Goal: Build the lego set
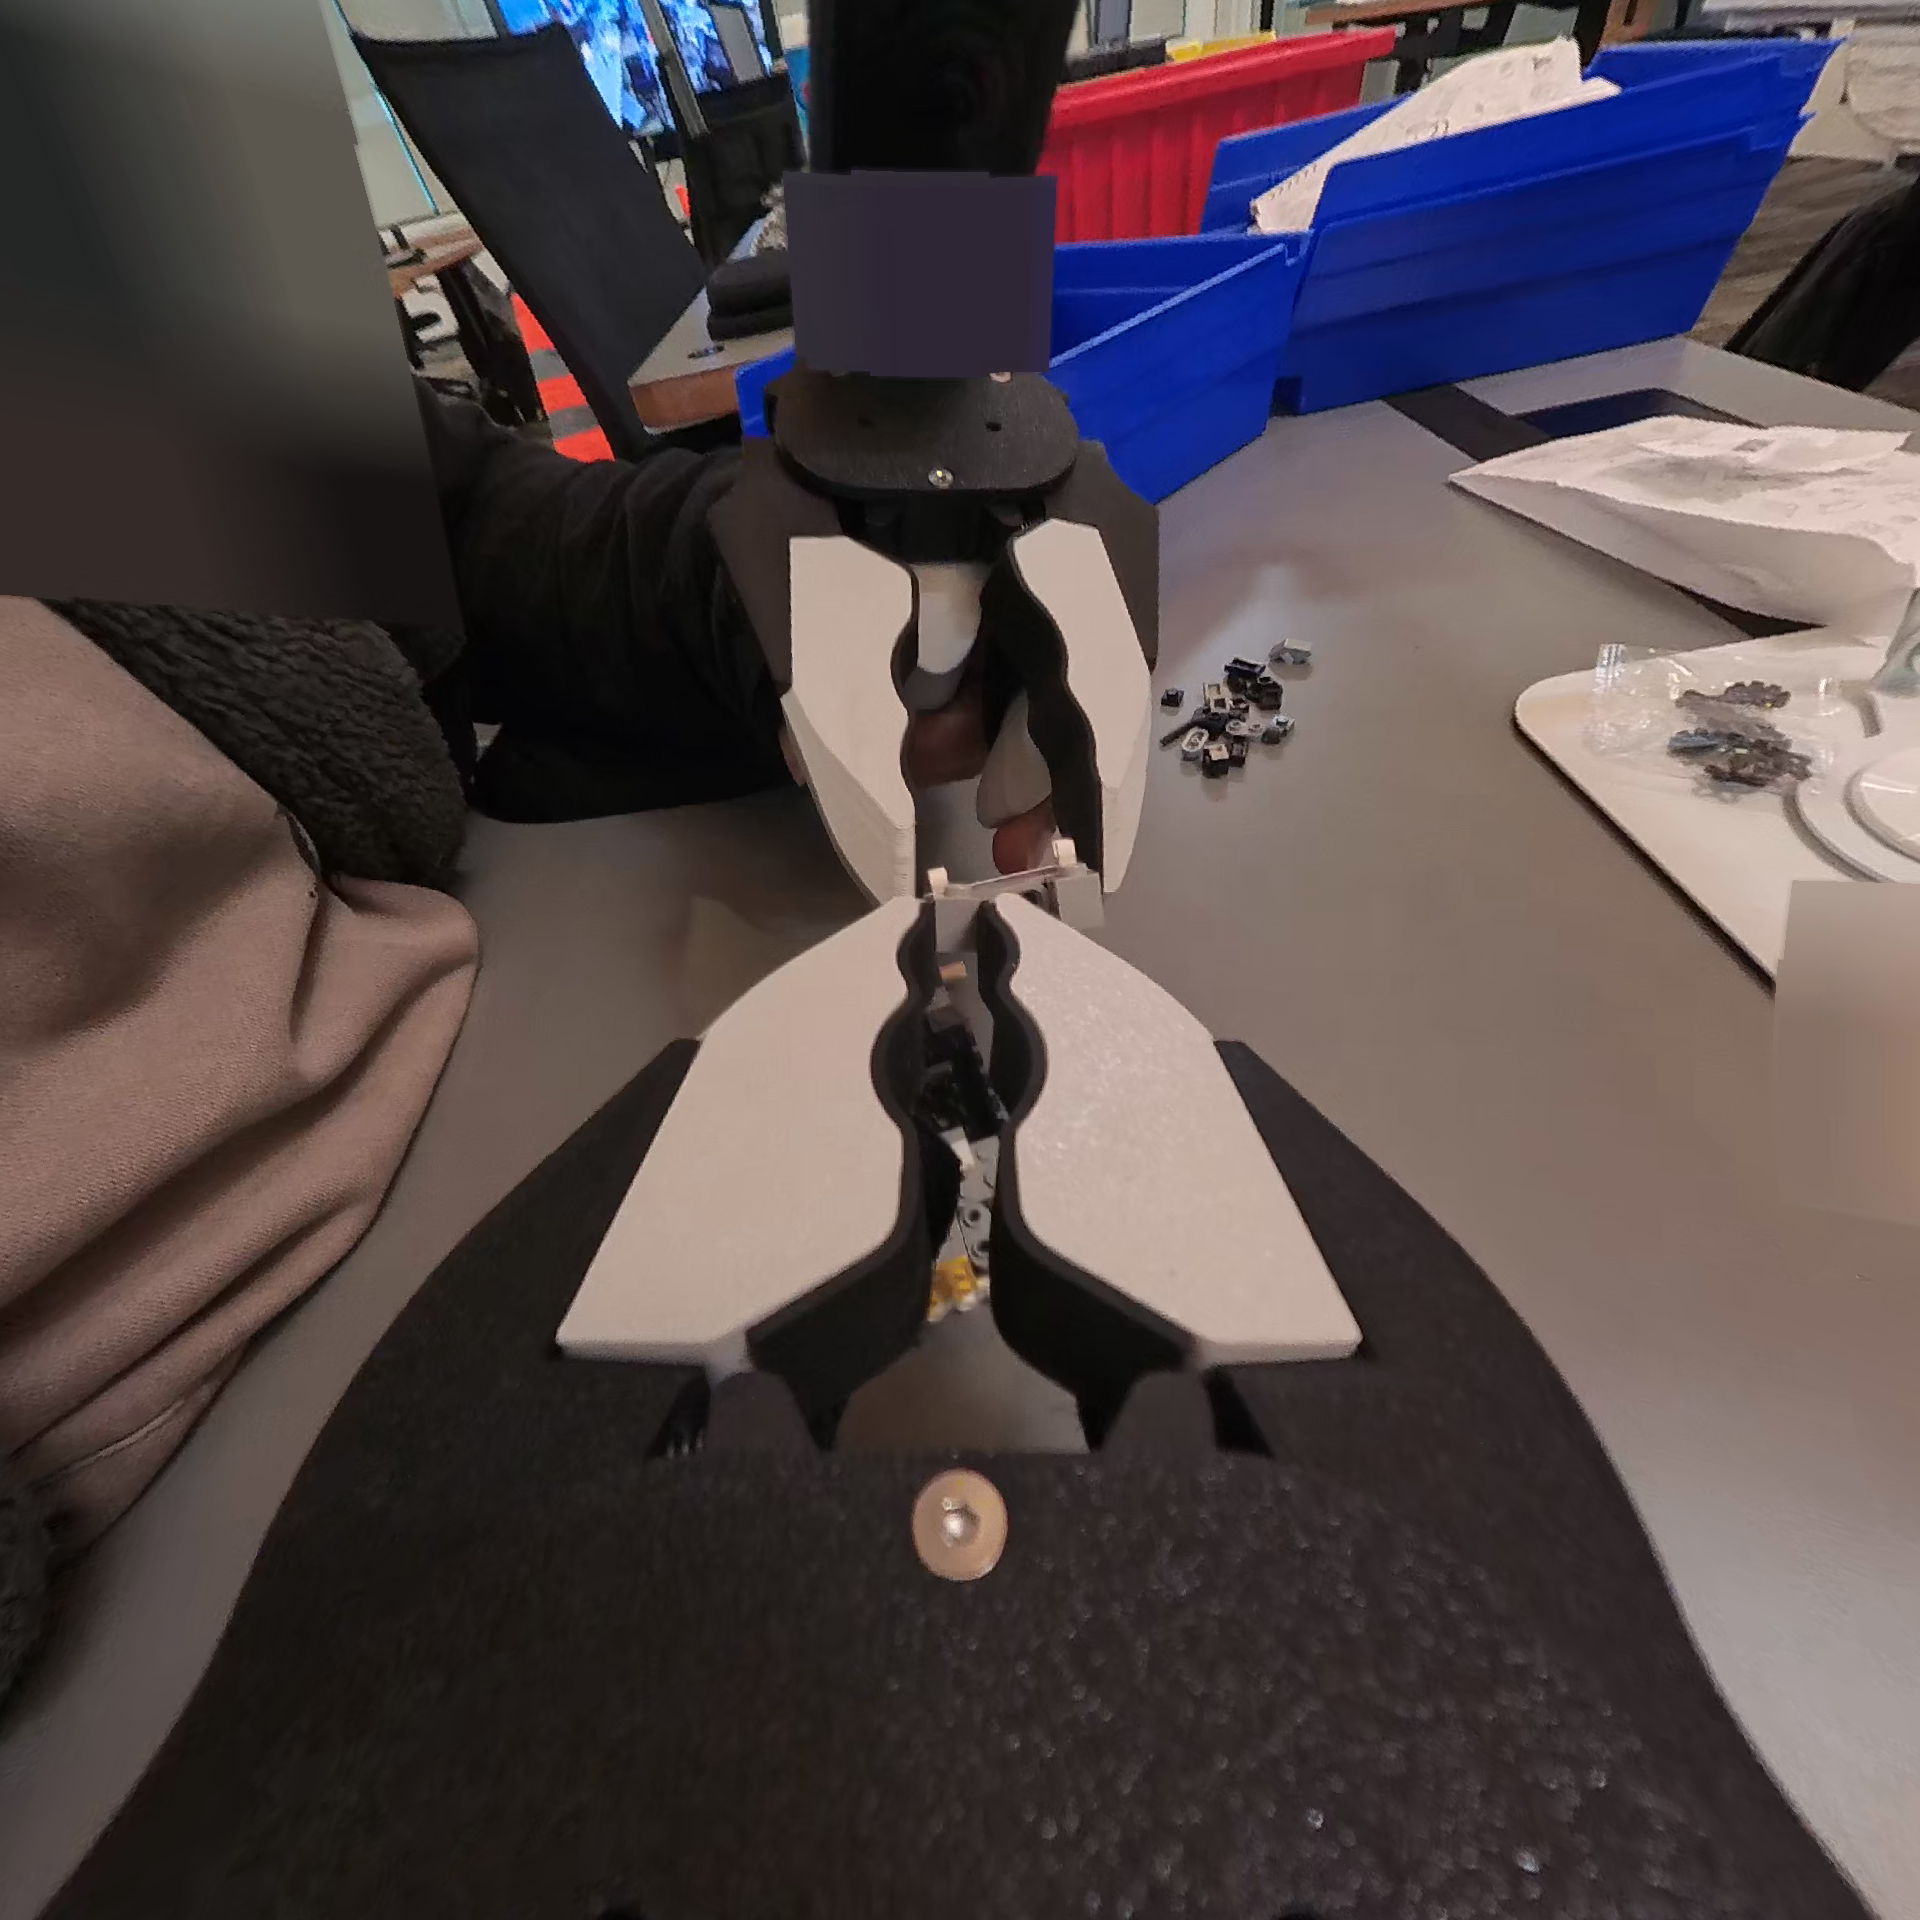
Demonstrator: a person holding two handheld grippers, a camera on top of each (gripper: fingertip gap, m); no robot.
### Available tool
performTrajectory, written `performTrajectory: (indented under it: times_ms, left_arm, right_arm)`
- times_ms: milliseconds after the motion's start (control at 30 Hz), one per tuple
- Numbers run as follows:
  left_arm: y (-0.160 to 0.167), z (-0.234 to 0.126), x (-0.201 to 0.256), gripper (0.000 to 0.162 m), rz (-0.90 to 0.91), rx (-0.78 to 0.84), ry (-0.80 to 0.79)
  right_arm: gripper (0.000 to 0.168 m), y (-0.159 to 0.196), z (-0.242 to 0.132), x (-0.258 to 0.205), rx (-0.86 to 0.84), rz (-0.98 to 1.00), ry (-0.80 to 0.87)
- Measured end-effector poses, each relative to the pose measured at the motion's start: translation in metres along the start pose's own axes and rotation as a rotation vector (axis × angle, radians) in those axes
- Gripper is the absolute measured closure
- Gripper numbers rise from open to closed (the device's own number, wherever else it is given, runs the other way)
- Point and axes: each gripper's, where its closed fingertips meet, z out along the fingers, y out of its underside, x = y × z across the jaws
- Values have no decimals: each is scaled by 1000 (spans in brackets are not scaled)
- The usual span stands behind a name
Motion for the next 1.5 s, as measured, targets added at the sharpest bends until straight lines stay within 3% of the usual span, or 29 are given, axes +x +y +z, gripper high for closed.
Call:
performTrajectory:
  times_ms: [333, 767, 1500]
  left_arm:
    - [8, 2, -9, 129, 93, -50, -89]
    - [21, 8, -17, 129, -13, -52, -39]
    - [-16, -3, 5, 129, -258, 209, 194]
  right_arm:
    - [161, 12, 3, 5, -61, -13, 20]
    - [161, 28, 7, 15, -130, 14, 47]
    - [161, -20, -2, -2, 183, 43, -59]
